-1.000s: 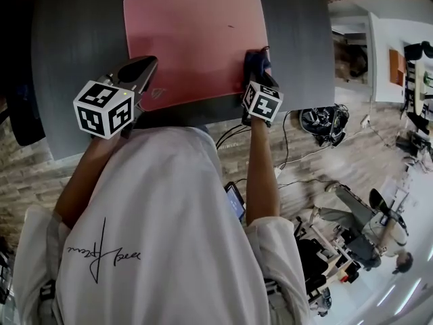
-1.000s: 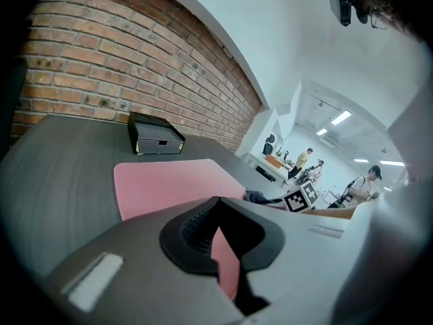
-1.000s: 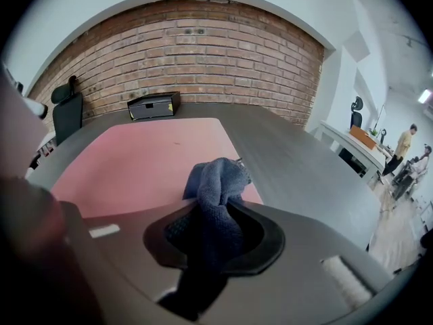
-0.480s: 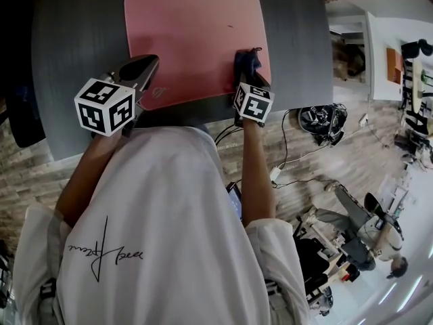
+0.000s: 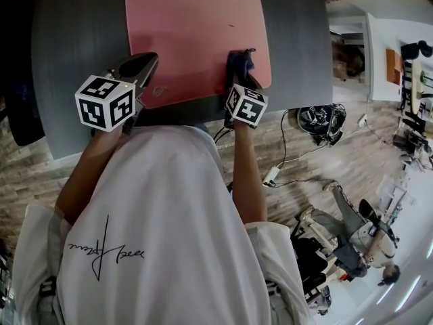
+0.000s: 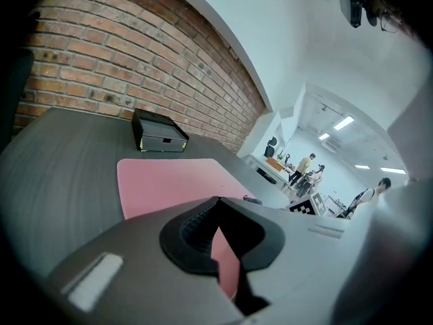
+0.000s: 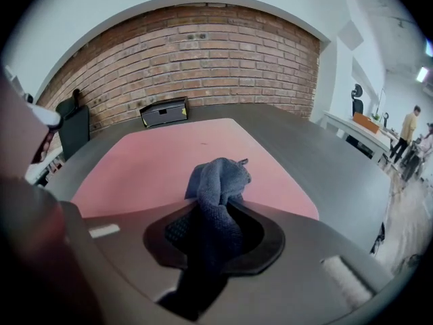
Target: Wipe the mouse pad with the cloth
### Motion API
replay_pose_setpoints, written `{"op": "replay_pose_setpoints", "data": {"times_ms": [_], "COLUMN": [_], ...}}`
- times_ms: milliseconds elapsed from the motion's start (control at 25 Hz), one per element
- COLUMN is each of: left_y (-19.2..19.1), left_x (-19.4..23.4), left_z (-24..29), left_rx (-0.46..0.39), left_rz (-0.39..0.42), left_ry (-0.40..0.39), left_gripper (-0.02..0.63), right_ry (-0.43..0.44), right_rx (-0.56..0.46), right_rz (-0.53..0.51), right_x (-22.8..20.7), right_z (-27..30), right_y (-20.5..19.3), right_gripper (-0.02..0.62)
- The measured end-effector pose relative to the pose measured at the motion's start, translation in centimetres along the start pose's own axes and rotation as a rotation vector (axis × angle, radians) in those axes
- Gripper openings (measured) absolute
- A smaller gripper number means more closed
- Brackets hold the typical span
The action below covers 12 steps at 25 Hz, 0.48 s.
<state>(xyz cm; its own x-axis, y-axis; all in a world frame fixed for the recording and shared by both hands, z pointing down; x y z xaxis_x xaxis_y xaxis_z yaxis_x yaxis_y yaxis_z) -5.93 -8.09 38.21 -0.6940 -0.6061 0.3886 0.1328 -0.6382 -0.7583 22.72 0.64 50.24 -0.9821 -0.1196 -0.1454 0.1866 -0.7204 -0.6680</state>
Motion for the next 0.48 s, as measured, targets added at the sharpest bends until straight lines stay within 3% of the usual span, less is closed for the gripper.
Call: {"op": "replay_pose_setpoints", "data": {"times_ms": [480], "left_y": [-0.5], "left_x": [0.3], "left_z": [0.2], "left_rx": [0.015], "left_rz": [-0.032], "left_ry": [-0.005], "left_gripper": [0.012], "right_ry": [0.039], "right_rx": [-0.020], "right_rz": [0.032], "right_x": [3.6], "right_z": [-0.1], "right_y": [-1.0], "right_gripper": [0.084]}}
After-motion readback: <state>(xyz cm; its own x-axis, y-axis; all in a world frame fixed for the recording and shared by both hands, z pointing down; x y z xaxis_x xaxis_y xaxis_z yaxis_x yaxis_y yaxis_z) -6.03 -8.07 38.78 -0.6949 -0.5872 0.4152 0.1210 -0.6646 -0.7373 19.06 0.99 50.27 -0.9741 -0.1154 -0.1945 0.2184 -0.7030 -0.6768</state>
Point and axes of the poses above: the fingertips, and each gripper's own axes: z forward along the fingers, x to its left, y out of its top, the point moved 6 cm from there along -z, backward along the fingers, and after that the axes turned 7 degrees about y, right-handed, at the moved point
